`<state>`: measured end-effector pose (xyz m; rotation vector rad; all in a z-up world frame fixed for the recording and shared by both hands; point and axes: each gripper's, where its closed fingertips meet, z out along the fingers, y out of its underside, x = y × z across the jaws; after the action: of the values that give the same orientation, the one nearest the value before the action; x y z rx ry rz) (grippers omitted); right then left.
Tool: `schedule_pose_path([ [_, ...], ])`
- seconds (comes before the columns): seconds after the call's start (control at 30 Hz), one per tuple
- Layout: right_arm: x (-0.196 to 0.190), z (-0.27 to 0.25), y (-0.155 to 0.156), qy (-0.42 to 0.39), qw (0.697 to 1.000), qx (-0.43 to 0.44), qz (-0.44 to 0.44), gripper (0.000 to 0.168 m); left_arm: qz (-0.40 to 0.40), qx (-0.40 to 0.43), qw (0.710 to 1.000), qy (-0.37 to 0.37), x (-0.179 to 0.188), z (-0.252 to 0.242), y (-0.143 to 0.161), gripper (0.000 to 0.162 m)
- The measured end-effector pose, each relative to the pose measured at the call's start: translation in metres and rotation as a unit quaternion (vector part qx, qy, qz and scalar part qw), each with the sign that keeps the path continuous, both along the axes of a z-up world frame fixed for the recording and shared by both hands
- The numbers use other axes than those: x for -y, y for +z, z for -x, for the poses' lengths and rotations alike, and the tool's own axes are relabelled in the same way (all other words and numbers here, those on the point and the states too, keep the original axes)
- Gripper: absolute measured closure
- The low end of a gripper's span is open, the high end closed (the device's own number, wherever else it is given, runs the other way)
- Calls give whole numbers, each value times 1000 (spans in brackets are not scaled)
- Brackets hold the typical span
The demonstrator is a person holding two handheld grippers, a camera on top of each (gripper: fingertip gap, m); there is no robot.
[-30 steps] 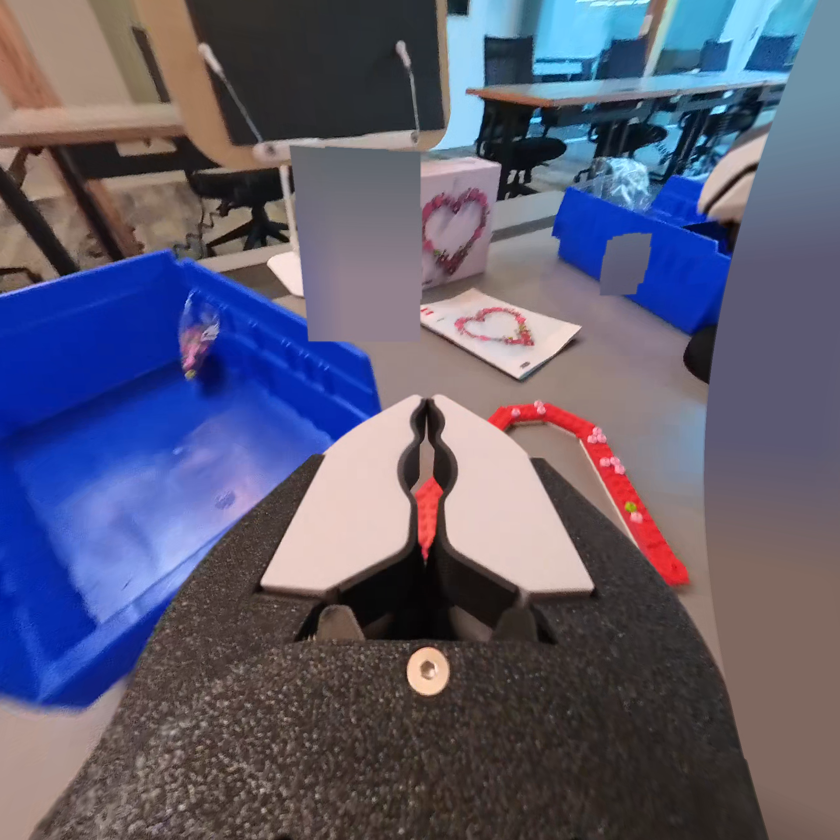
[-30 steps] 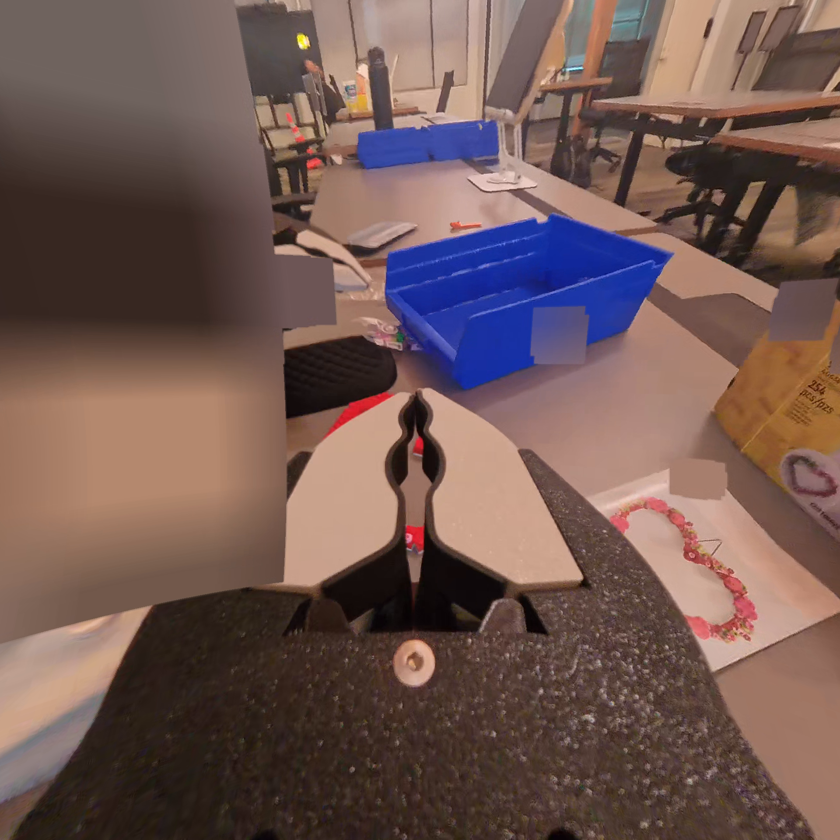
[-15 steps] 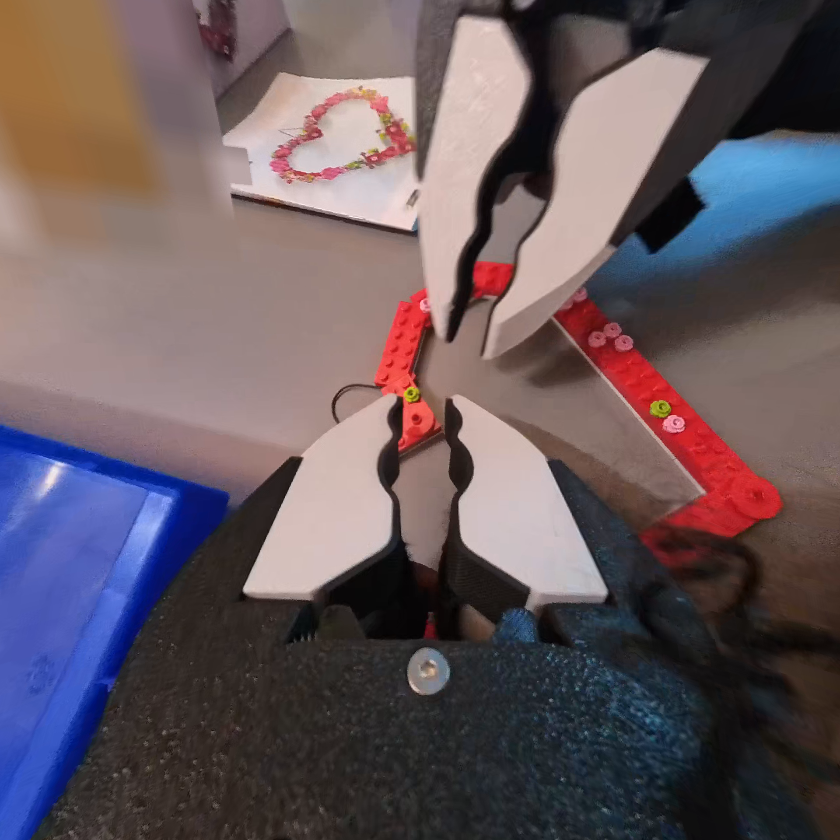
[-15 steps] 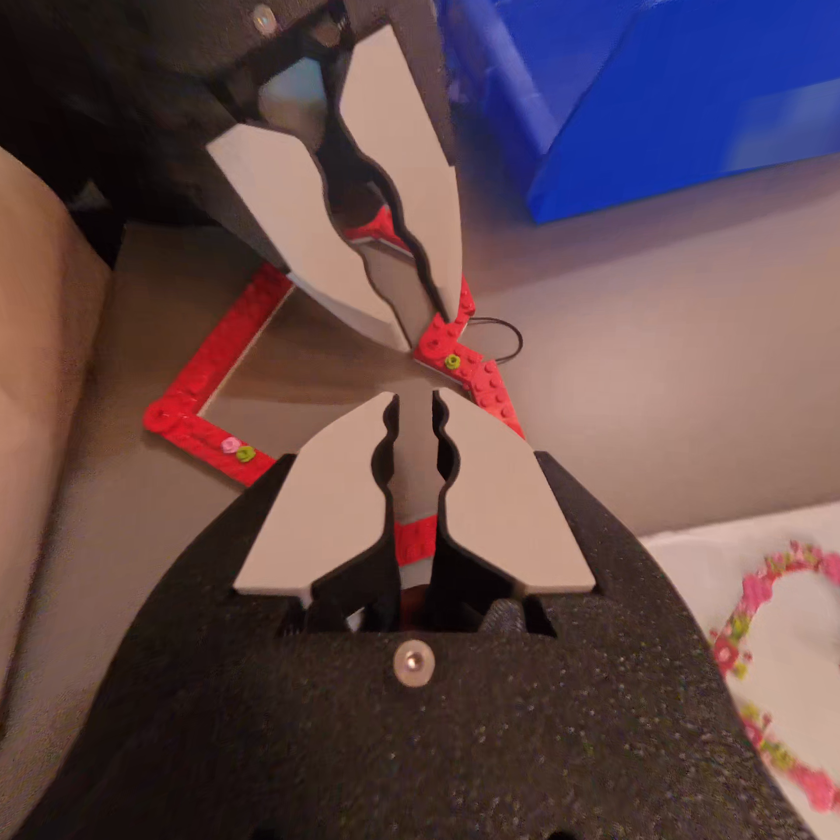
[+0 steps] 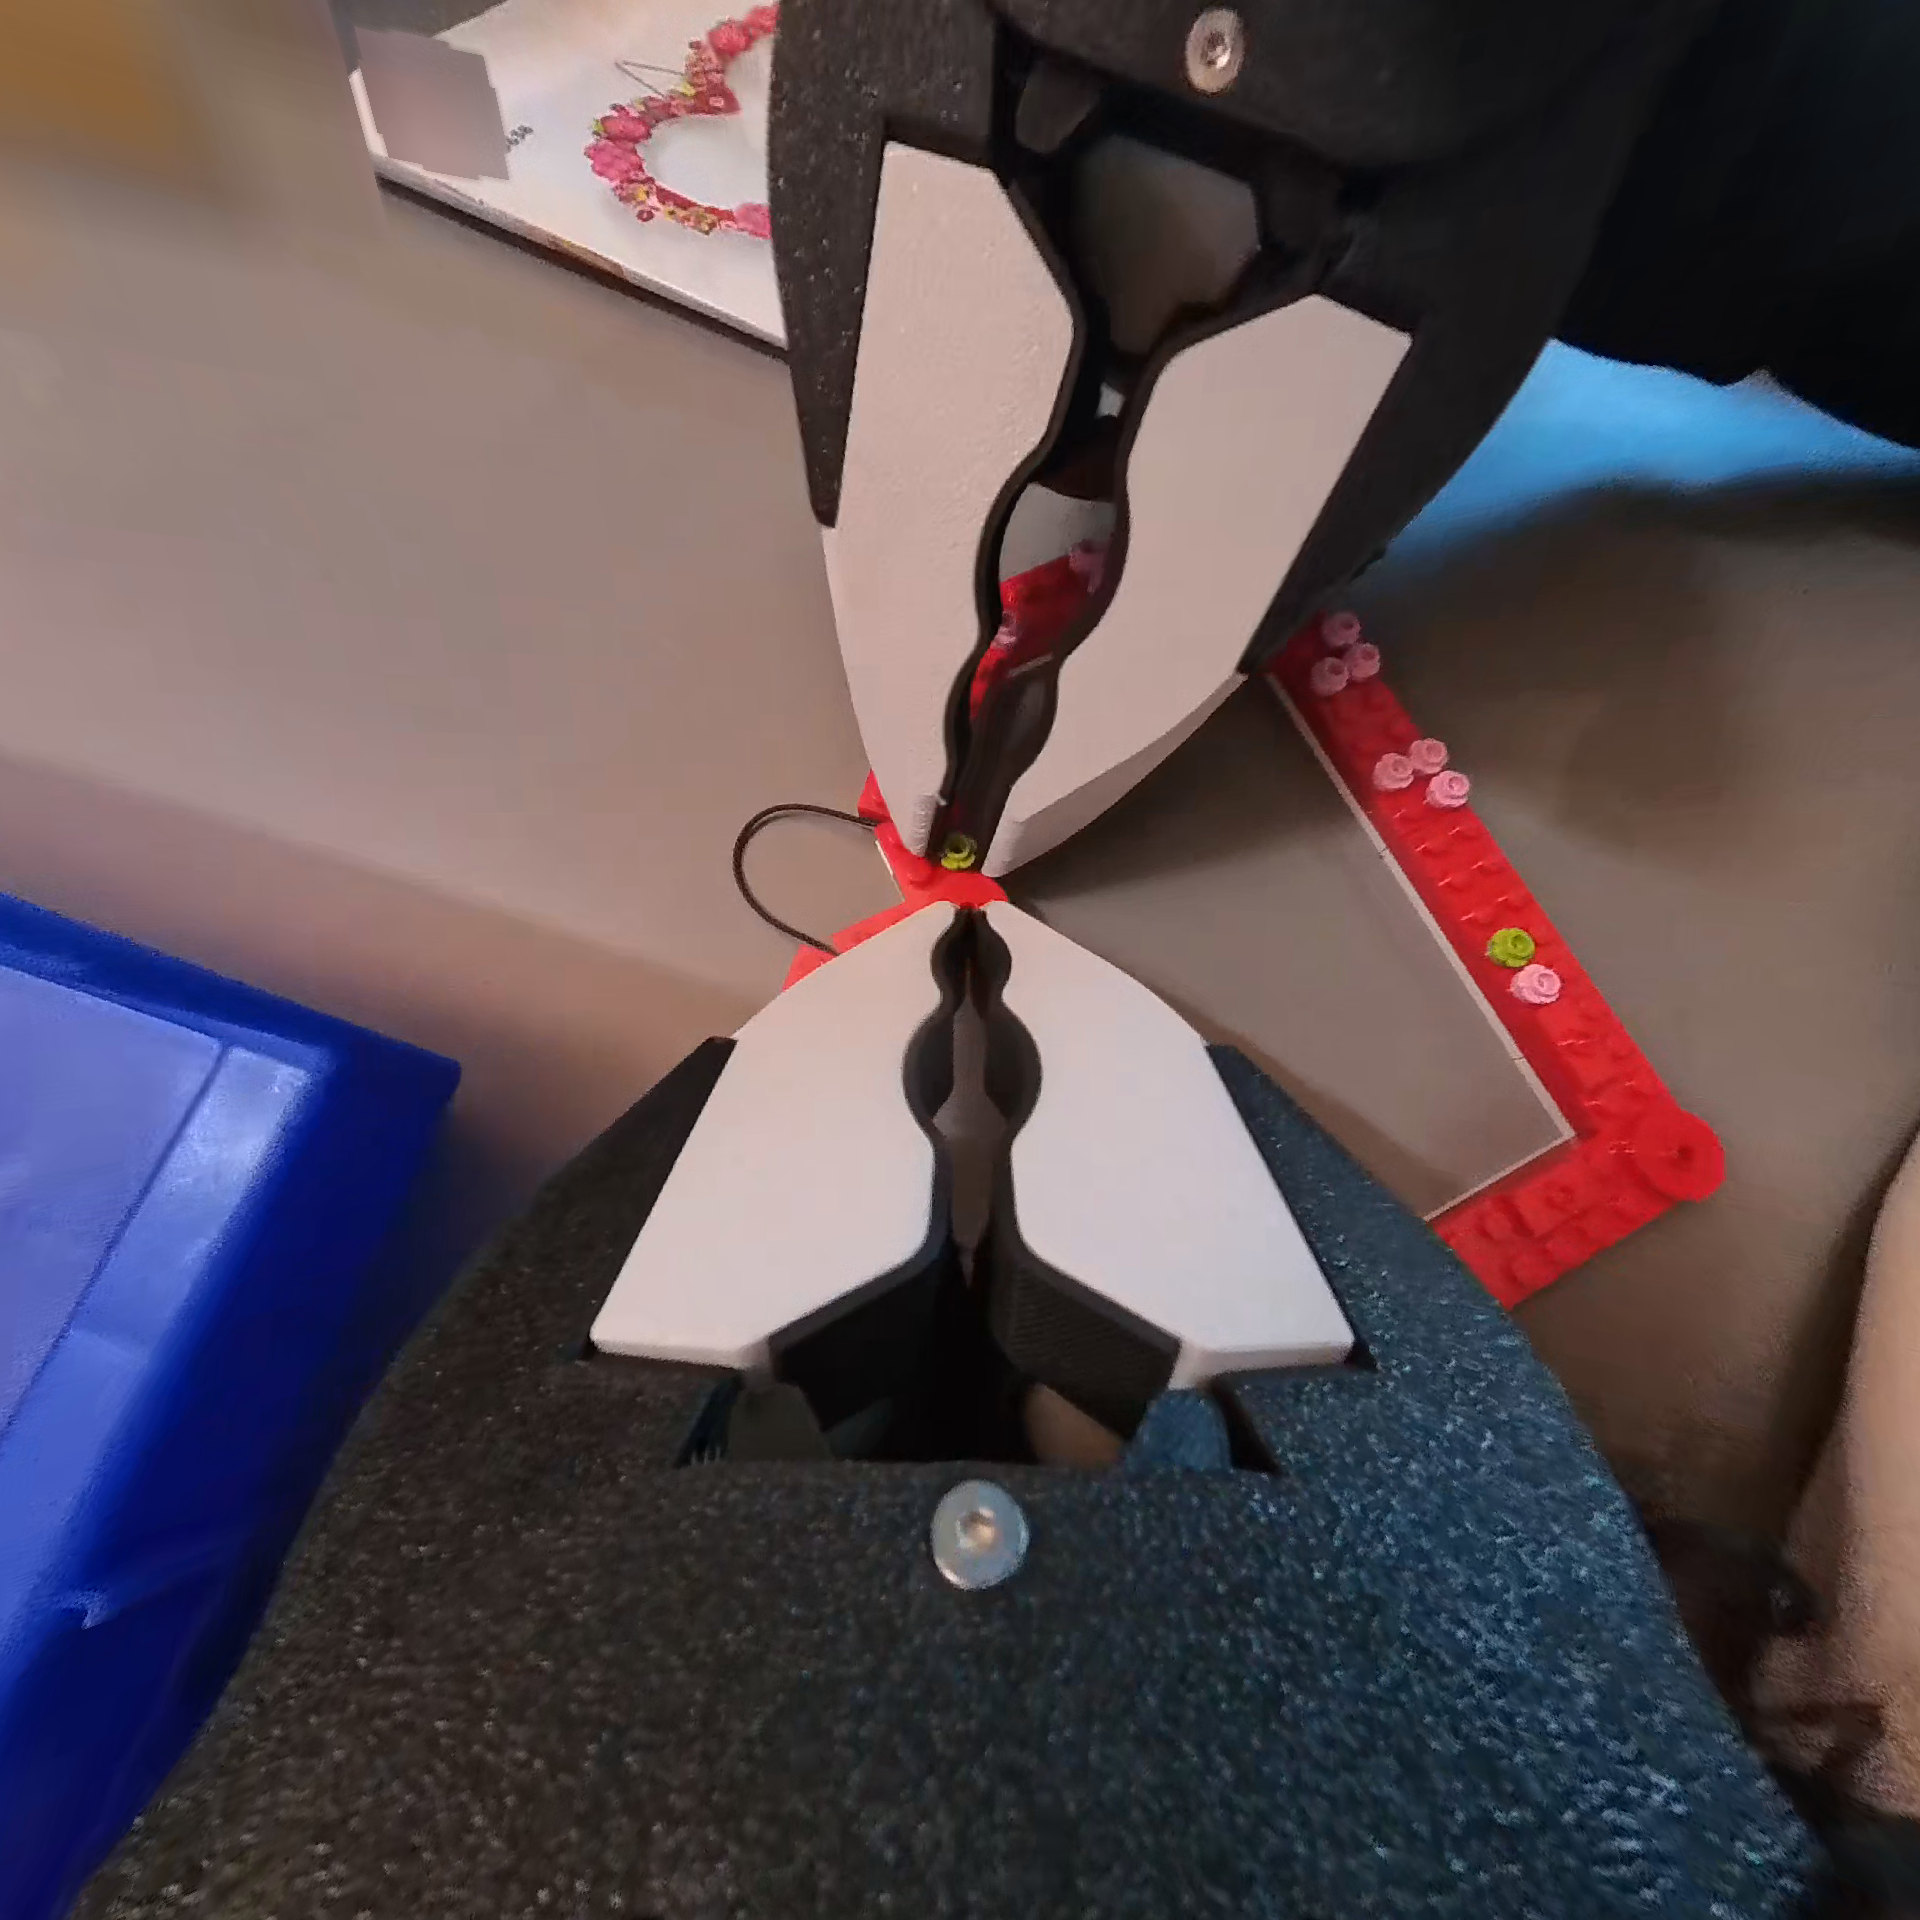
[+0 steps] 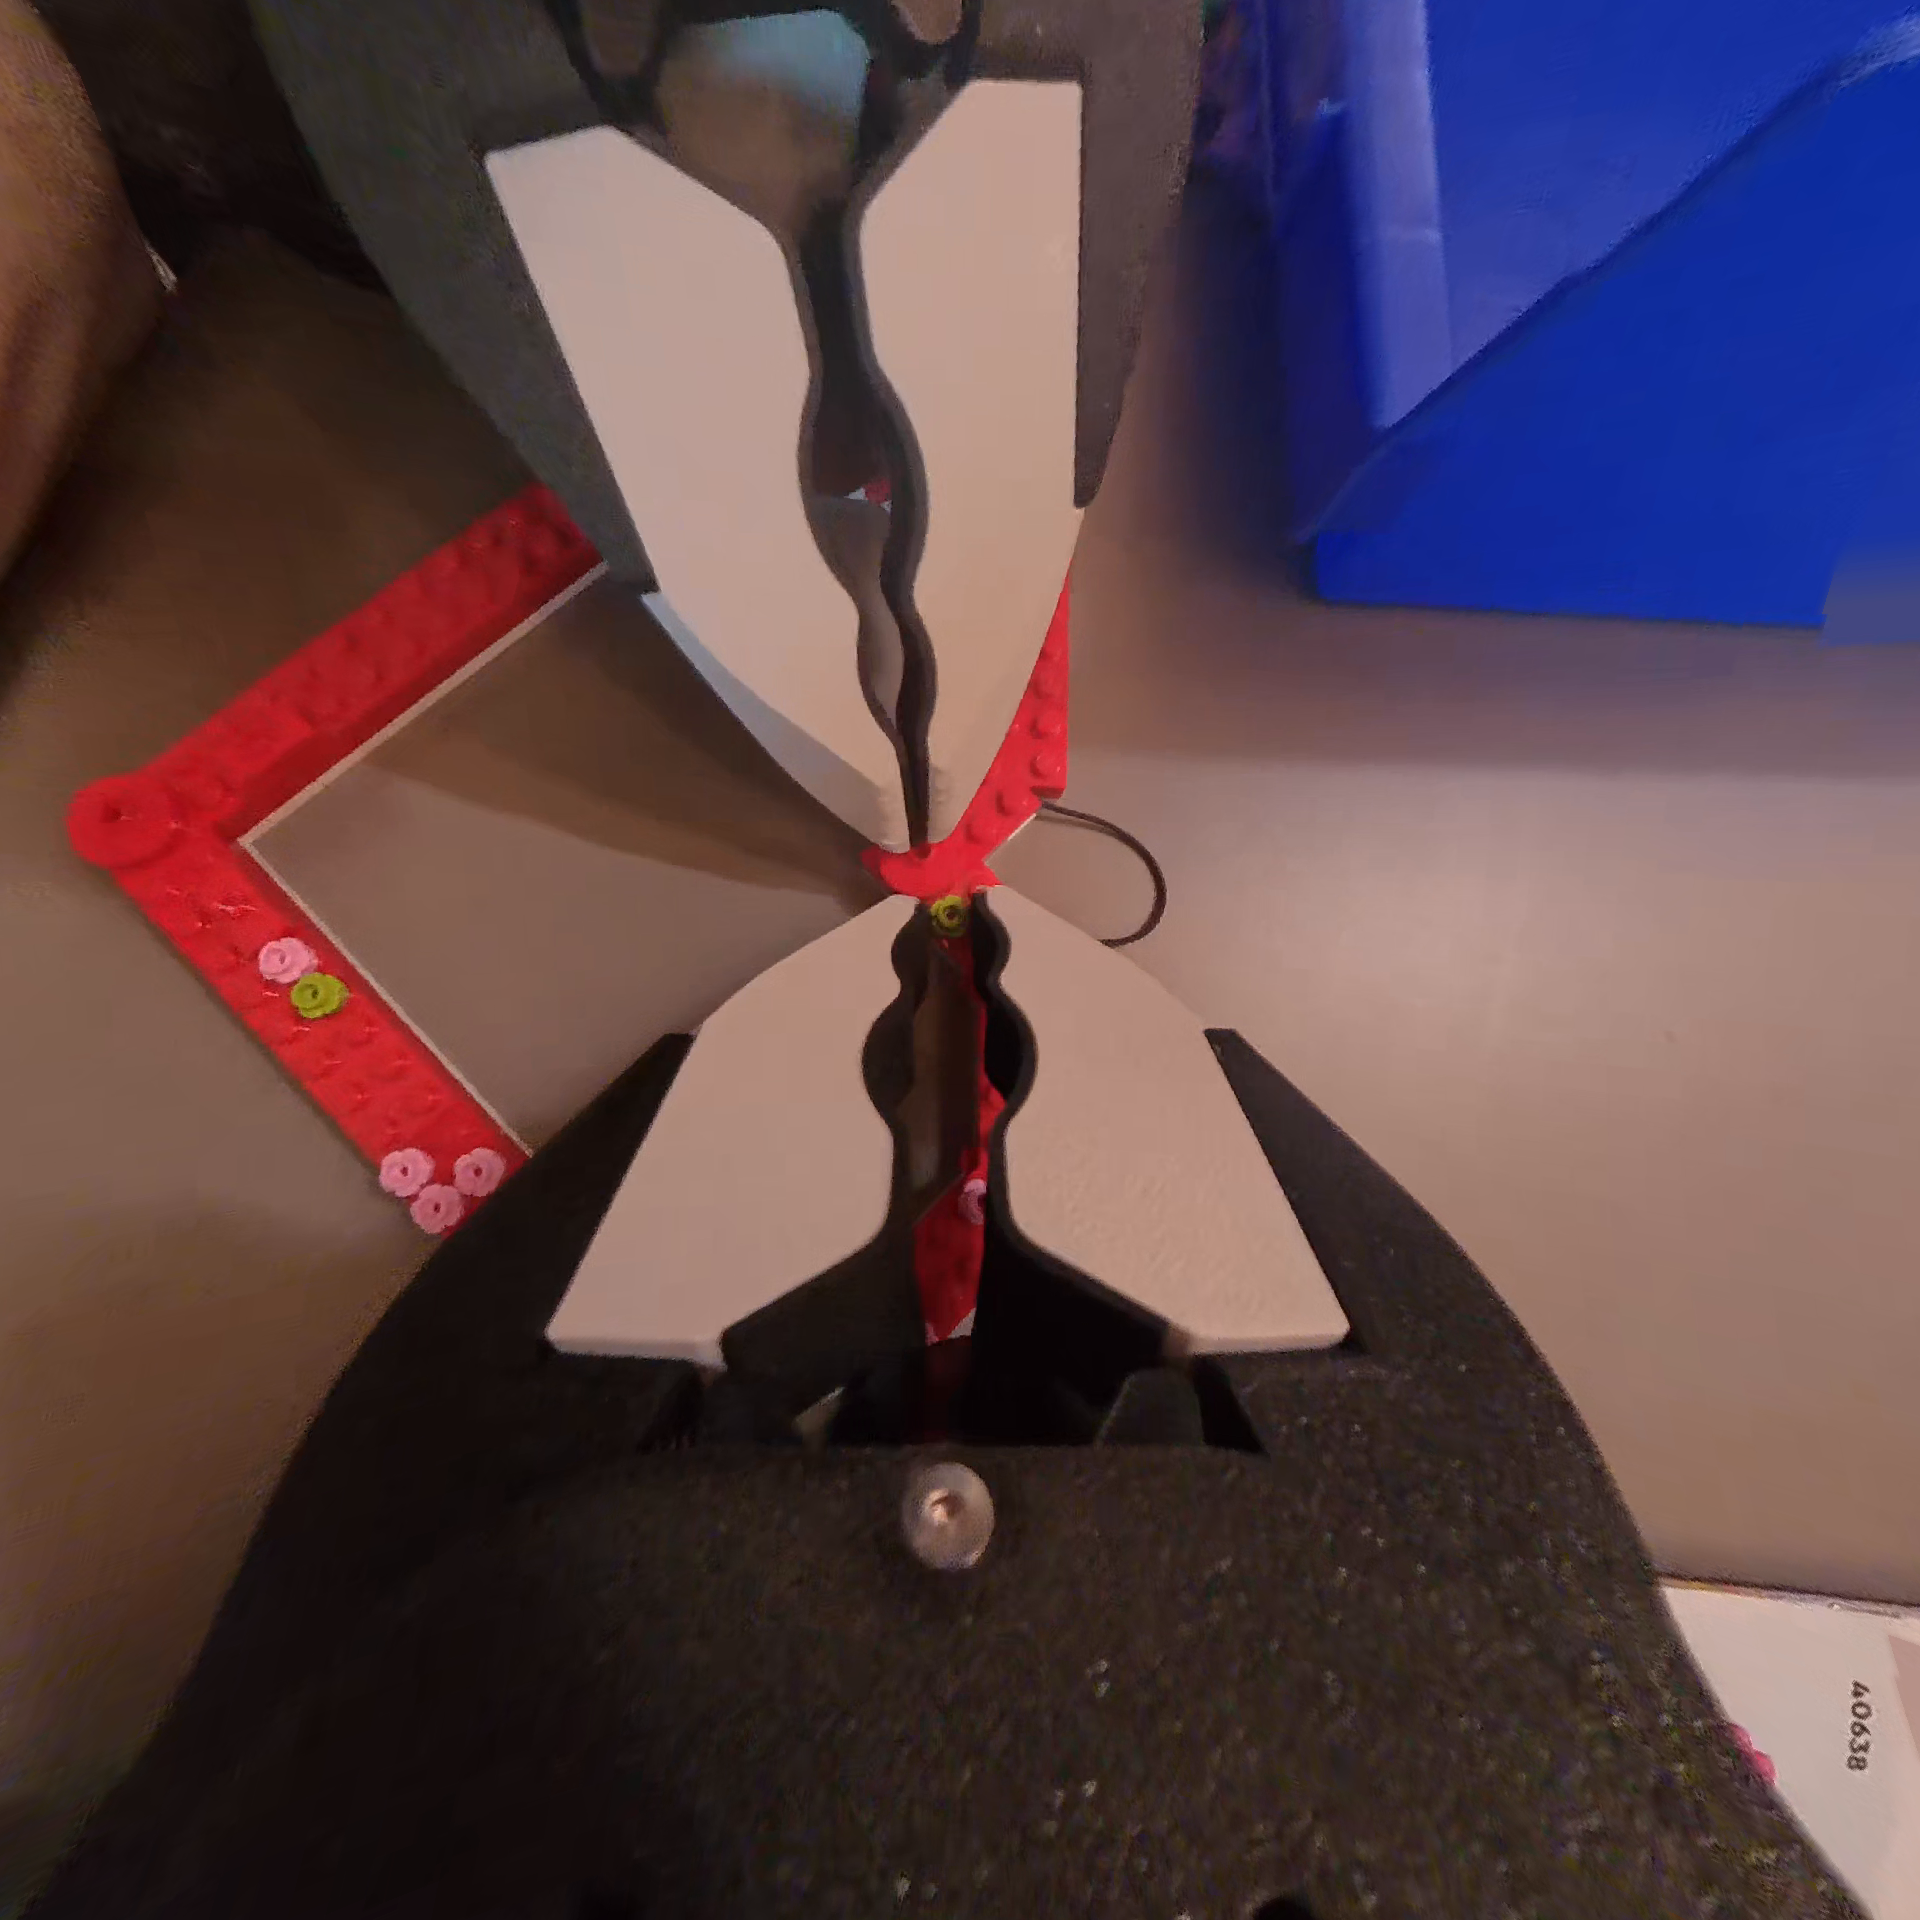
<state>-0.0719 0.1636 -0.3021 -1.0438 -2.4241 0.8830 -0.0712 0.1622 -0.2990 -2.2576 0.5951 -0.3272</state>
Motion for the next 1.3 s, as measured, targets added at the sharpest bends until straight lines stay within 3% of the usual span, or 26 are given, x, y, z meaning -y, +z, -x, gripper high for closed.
schedule_pose_path([
  [0.23,-1,0,0,-1,1000,-11,-24,162,8,15,1000,3,0,0,0,162],
  [0.43,2,-2,9,-56,993,-76,74,163,10,17,1000,-1,0,-2,0,162],
  [0.5,15,1,60,-47,960,-172,214,164,13,18,1000,1,0,-2,0,162],
  [0.6,-8,-4,64,-78,975,-167,125,163,13,21,1000,1,0,-2,0,162],
  [0.77,-38,-43,120,-136,961,-211,116,163,19,30,999,1,0,-2,0,162],
  [0.87,-103,-105,183,-271,926,-261,36,163,28,44,999,2,0,-1,0,162],
  [0.93,-174,-164,220,-394,882,-254,-47,162,29,46,999,2,0,-1,0,162],
  [1.0,-252,-228,238,-500,830,-211,-130,163,28,42,999,2,0,-1,0,162],
  [1.03,-285,-253,244,-540,808,-195,-131,163,26,40,999,2,0,-1,0,162],
  [1.13,-362,-278,242,-585,792,-151,-87,163,26,38,999,1,0,-1,0,162],
  [1.17,-382,-277,231,-582,800,-119,-84,163,27,40,999,1,0,-1,0,162],
  [1.23,-410,-272,195,-580,813,-25,-50,163,29,44,999,1,0,-2,0,162],
  [1.3,-413,-262,157,-562,823,72,28,162,30,48,998,2,0,-1,0,162],
])
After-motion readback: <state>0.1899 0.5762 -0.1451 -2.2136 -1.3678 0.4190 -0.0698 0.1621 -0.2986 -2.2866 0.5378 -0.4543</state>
